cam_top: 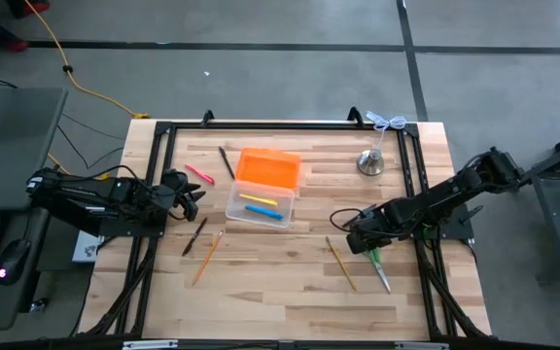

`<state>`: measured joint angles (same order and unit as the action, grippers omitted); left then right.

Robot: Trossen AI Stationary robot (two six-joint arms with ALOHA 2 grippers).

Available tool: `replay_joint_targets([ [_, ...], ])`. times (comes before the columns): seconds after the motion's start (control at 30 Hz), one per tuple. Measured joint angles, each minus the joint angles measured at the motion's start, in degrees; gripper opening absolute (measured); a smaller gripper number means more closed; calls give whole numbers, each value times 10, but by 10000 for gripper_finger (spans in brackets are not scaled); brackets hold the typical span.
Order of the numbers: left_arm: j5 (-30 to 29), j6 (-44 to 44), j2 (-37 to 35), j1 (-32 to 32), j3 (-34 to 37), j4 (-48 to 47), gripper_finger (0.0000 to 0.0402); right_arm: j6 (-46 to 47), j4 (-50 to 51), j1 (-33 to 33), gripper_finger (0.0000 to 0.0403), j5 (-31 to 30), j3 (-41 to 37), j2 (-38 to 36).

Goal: Pick & place school supplies into a supply box
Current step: Put the green scissors into the orange supply box

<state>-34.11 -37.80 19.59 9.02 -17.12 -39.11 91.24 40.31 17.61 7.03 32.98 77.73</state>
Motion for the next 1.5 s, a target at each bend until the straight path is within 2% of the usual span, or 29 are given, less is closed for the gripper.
replay_joint_targets([
  [0.2, 0, 4, 0, 0, 0, 0, 170, -2, 19, 1, 52, 3, 11, 1],
  [0.8, 0, 5, 0, 0, -1, -9, 170, -2, -23, 0, 49, 29, 15, 0],
  [1.0, 0, 5, 0, 0, -1, -11, 170, -20, 1, 0, 46, 9, 54, 0],
  [1.23, 0, 5, 0, 0, -1, -14, 170, -69, 57, 0, 3, -36, 119, 0],
  [1.37, 0, 5, 0, 0, -1, -14, 170, -75, 95, 0, 13, -59, 142, 0],
  [1.5, 0, 5, 0, 0, -1, -14, 170, -75, 105, 0, 17, -45, 140, 0],
])
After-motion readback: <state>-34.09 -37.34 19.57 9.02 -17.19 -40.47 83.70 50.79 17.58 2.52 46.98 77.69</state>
